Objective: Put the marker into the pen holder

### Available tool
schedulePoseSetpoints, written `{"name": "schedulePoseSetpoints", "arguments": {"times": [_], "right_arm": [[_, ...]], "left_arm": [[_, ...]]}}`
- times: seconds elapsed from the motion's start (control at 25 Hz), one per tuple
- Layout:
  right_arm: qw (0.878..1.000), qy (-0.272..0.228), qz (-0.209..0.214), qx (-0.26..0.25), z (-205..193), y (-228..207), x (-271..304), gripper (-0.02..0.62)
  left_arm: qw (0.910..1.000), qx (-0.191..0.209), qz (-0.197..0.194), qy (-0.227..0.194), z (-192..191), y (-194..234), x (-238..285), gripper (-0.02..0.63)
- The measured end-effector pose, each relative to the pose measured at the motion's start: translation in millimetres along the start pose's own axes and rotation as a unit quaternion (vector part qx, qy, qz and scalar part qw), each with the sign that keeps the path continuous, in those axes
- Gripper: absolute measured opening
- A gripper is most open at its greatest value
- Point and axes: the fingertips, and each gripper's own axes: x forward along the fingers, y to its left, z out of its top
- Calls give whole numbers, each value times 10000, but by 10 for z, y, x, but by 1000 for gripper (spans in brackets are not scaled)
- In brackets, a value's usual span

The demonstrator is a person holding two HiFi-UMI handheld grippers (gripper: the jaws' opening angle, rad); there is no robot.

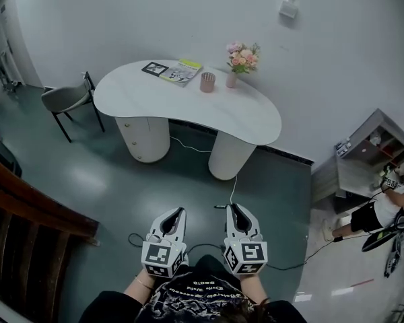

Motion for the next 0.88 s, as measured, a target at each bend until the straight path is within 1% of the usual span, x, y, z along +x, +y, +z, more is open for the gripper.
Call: {"name": "schedulePoseSetpoints", "arguments": {"times": [0.2, 0.36, 0.48, 0.64, 0.88], "right_arm": [[10000, 42, -30, 60, -50, 45, 88, 64], [9999, 82, -42, 109, -78, -58, 230, 64], [9999, 62, 44, 79, -46, -114, 406, 64], [9999, 42, 165, 8, 37, -278, 704, 64], [9991, 86, 419, -52, 184, -616, 1244, 64]], "left_arm": [[9999, -8, 59, 88, -56, 178, 31, 26], [9999, -13, 83, 87, -55, 239, 168, 26], [9998, -67, 176, 110, -72, 319, 290, 26], [9995, -100, 273, 103, -27, 382, 562, 26], [9985, -162, 515, 91, 122, 482, 1102, 26]]}}
